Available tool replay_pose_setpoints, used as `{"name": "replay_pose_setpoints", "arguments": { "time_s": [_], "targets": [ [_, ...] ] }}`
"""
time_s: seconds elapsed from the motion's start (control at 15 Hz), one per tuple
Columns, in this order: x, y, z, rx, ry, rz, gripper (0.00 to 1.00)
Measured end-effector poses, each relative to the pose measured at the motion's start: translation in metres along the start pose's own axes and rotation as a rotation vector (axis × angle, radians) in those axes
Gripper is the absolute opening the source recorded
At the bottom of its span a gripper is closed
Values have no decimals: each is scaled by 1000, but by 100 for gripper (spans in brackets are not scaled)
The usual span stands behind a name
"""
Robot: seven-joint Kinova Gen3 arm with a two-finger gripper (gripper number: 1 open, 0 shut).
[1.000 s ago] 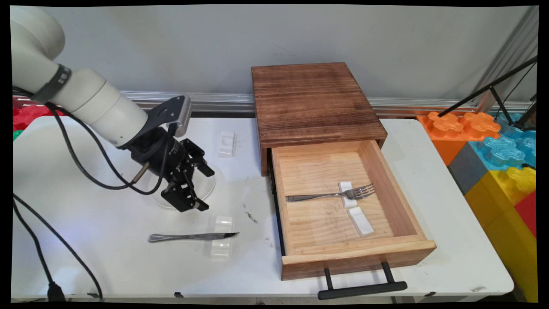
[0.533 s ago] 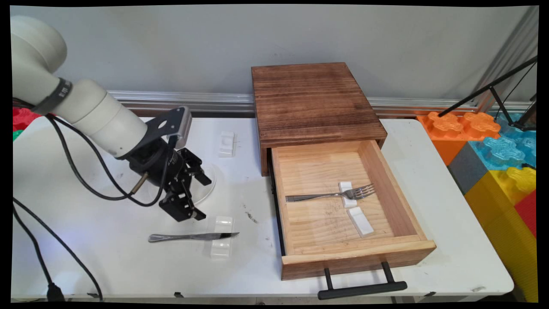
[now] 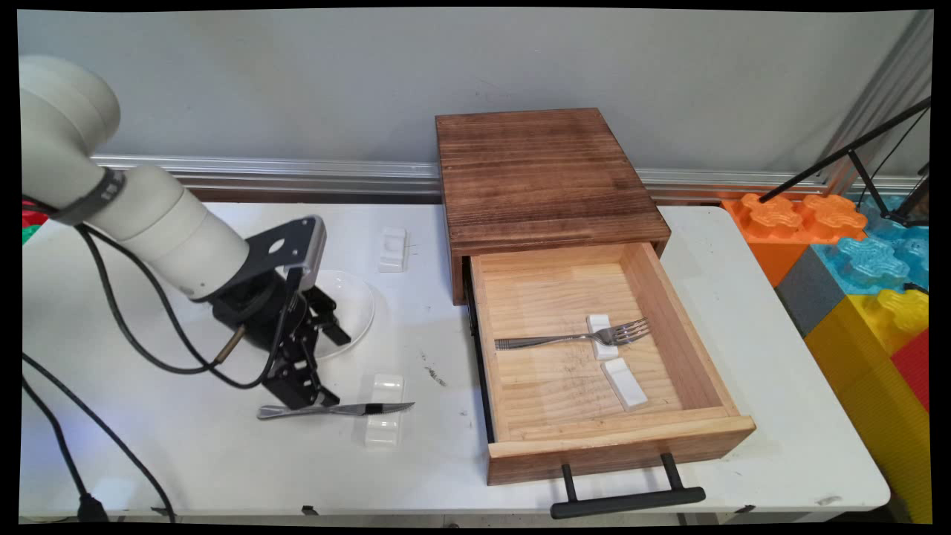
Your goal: Pick up the knife from the right of the white plate
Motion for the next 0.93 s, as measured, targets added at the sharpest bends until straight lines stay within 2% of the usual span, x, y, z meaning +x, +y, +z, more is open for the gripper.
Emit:
{"name": "replay_pose_setpoints", "arguments": {
  "time_s": [0.93],
  "targets": [
    [-16, 9, 41, -12, -87, 7, 100]
  ]
}}
